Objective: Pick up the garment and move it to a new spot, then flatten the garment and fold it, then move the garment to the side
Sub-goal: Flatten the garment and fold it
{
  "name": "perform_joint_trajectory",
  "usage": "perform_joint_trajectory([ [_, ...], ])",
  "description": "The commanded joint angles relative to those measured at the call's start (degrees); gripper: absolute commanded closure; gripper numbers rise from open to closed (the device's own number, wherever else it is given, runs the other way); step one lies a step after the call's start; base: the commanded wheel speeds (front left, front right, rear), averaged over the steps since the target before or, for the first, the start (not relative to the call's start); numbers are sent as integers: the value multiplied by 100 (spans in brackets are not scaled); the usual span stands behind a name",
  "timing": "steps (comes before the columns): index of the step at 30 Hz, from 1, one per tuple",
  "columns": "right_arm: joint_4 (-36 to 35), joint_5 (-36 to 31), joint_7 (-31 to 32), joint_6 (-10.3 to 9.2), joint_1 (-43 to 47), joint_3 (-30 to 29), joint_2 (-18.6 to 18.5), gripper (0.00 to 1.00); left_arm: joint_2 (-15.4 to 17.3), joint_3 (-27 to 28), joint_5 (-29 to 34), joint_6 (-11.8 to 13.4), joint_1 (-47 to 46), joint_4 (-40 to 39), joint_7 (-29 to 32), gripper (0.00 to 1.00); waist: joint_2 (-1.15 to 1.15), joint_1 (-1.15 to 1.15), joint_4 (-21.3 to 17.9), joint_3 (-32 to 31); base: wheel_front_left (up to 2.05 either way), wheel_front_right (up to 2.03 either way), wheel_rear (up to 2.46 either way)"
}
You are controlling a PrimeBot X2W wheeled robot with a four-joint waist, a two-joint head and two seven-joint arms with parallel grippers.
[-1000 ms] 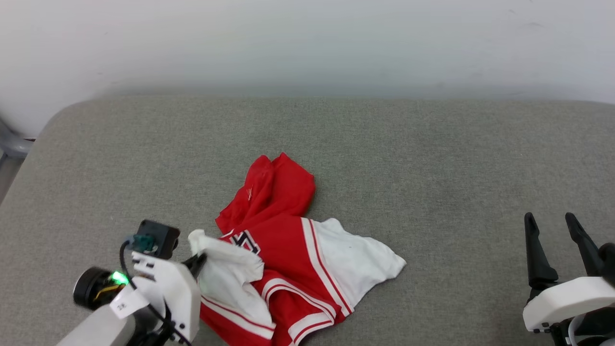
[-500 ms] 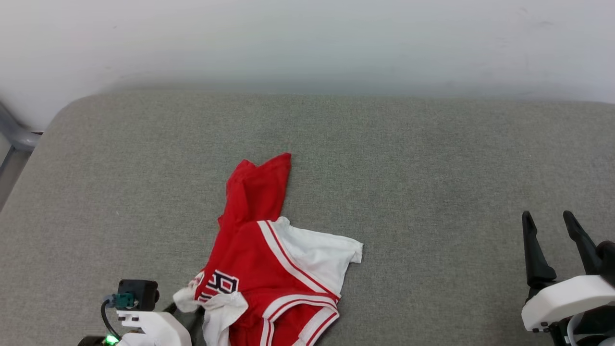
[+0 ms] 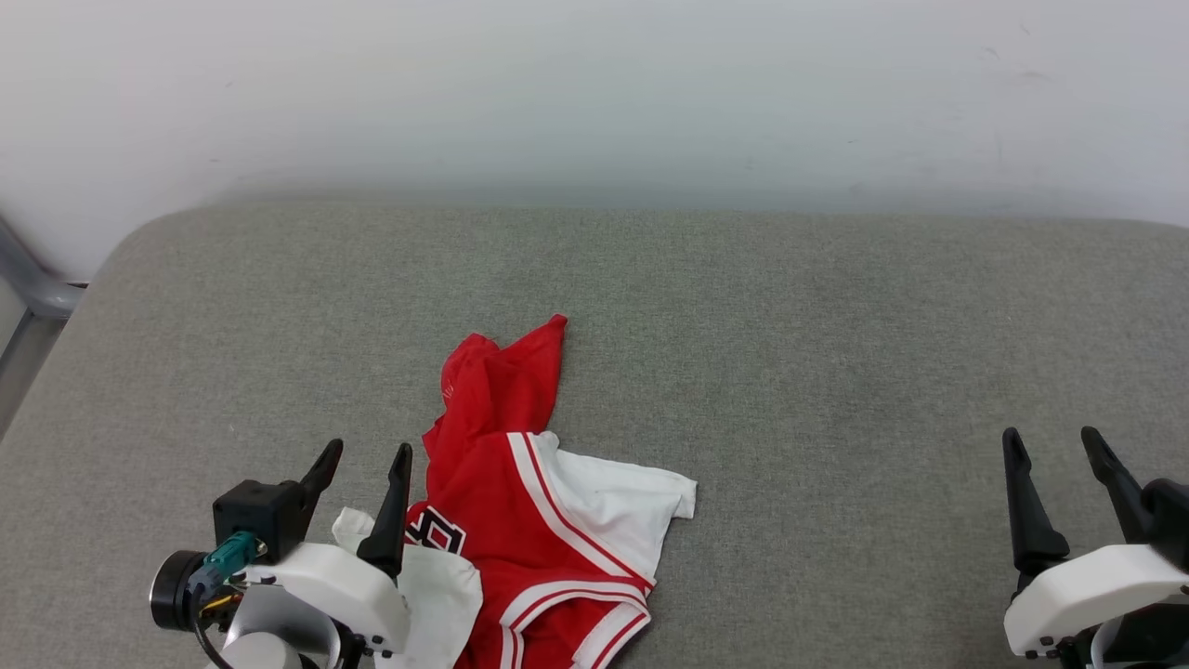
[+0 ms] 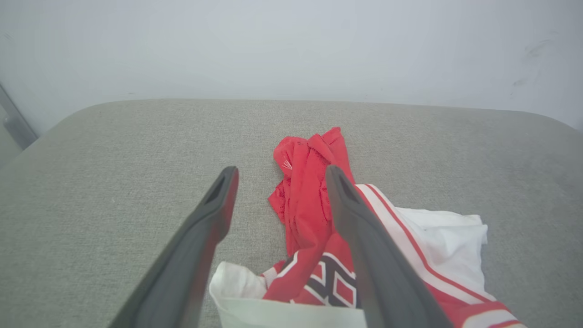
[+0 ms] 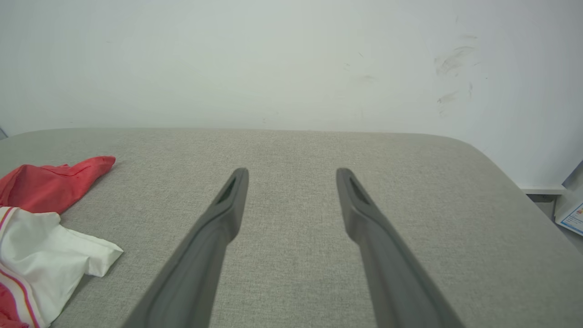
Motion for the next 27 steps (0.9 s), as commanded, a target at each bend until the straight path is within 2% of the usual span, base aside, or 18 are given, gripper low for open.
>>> perform_joint_trajectory([
  [1,13,-12,17,-4,43,7,-1,0,-46,43,138,77,-66,-139,-136,0,0,0,2,-14,0,0,0],
  [7,180,-63,215,-4,-89,300,0,0,-243,209,508,229,-29,-608,-315,0,0,0,58,5,0,0,0],
  [12,664,169,813,-4,-412,874,0,0,-334,267,721,174,-70,-805,-341,0,0,0,205,133,0,0,0],
  [21,1637,1119,2208,-4,-1461,2448,-597,0,-539,335,1007,62,-287,-944,-339,0,0,0,616,546,0,0,0],
  [27,2165,1562,2773,-4,-2190,3246,-938,0,-714,440,1152,-67,-404,-909,-340,0,0,0,880,830,0,0,0],
])
